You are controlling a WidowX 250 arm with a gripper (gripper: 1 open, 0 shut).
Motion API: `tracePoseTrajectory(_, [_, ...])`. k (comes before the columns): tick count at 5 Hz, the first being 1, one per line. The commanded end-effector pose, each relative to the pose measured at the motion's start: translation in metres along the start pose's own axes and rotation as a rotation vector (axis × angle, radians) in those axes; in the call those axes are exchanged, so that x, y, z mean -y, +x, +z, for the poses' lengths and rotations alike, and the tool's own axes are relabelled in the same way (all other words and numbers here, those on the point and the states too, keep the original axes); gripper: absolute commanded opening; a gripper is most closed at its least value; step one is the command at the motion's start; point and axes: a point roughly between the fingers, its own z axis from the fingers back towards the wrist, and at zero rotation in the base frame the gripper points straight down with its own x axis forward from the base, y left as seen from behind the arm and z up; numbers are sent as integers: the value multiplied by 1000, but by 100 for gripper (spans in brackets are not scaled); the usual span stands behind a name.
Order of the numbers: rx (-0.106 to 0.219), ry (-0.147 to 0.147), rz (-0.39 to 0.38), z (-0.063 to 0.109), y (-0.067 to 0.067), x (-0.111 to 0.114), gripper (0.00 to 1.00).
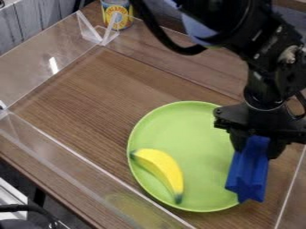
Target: Put the blue object in the green plate
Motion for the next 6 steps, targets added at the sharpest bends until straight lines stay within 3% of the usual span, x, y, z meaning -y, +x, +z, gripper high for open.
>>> tracePoseTrajectory(1, [3,-4,2,-2,1,1,0])
tracePoseTrajectory(2, [-3,-3,8,-4,0,1,0])
tracePoseTrajectory(3, [-15,-3,4,-2,0,0,100])
tracePoseTrajectory(6, [-38,-12,0,14,7,-1,100])
